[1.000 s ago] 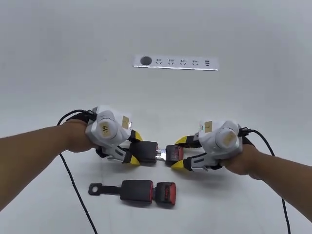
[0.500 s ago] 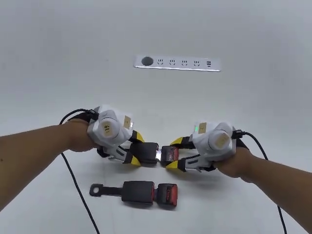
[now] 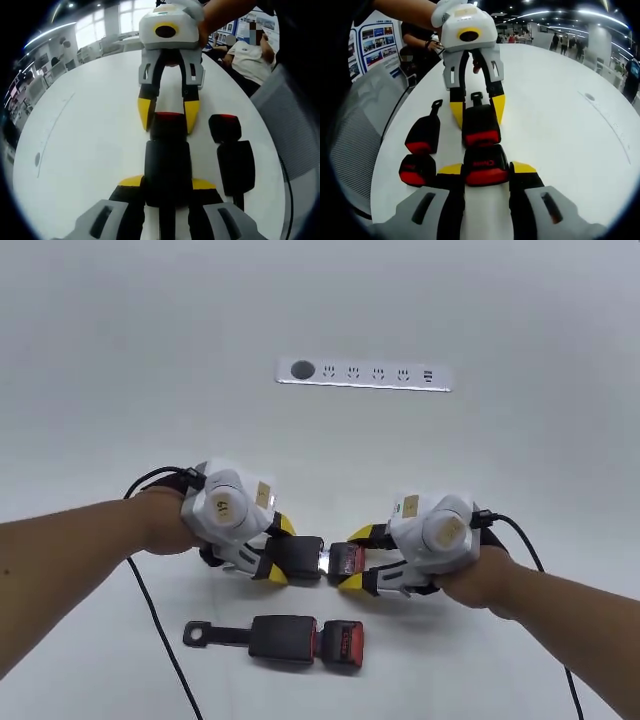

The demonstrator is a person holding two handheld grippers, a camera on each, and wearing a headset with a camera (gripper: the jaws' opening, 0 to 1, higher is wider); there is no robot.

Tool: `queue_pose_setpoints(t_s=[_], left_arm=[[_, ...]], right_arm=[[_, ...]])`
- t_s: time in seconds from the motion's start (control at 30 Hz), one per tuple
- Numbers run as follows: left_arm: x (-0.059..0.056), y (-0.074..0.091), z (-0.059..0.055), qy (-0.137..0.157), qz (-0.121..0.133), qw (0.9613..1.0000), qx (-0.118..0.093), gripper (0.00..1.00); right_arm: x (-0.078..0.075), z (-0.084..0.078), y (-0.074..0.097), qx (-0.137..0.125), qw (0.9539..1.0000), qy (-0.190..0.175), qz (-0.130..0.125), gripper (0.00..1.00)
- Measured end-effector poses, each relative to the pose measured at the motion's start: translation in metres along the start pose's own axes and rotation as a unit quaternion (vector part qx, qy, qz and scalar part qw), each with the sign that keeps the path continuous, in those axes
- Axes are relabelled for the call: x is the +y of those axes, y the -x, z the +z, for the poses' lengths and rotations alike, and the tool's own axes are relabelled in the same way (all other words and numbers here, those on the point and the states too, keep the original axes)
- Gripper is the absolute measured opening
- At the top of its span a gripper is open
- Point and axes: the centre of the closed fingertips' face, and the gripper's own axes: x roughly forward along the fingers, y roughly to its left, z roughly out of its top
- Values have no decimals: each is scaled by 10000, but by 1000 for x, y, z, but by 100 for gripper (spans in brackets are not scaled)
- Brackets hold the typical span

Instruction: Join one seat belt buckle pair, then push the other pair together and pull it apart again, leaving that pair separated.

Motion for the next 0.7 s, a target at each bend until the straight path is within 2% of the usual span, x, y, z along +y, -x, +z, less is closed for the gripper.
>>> queue_pose_setpoints(t_s=[0.7], left_arm=[[0, 0, 0, -81, -18, 9999, 97, 33]], right_arm=[[2, 2, 0, 60, 9999, 83, 10, 33]])
